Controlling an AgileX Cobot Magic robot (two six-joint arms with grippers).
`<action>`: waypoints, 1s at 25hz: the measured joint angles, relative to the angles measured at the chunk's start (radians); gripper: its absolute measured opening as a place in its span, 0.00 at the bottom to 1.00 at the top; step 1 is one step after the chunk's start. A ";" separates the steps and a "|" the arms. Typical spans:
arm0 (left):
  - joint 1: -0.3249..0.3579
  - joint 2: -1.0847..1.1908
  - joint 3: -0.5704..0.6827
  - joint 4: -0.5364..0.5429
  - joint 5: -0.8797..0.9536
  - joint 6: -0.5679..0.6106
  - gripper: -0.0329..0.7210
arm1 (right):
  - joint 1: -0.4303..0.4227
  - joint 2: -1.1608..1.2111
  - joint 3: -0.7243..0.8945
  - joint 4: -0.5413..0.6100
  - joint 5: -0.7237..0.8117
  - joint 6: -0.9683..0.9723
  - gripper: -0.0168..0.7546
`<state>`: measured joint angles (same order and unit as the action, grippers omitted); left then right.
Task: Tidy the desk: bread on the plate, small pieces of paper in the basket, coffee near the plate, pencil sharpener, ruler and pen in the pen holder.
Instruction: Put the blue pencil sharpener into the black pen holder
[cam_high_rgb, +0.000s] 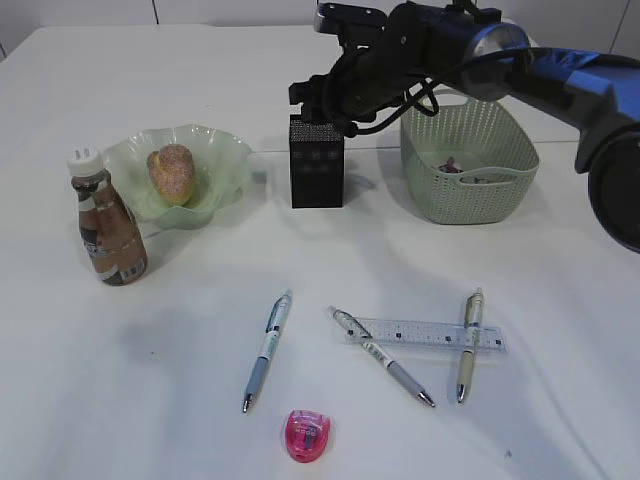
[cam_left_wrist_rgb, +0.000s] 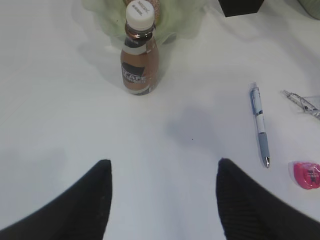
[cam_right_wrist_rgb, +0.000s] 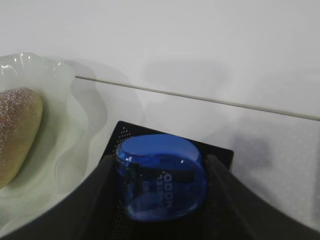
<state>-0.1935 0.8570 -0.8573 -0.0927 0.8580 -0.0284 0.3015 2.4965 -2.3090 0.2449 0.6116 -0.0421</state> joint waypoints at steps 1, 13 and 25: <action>0.000 0.000 0.000 0.000 -0.002 0.000 0.66 | 0.000 0.000 0.000 0.001 0.000 -0.005 0.52; 0.000 0.000 0.000 -0.002 -0.004 0.000 0.66 | 0.000 0.000 0.000 0.070 0.000 -0.110 0.62; 0.000 0.000 0.000 -0.002 -0.006 0.000 0.66 | 0.000 0.000 -0.010 0.071 0.067 -0.124 0.65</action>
<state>-0.1935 0.8570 -0.8573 -0.0942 0.8522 -0.0284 0.3015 2.4965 -2.3194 0.3164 0.6788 -0.1663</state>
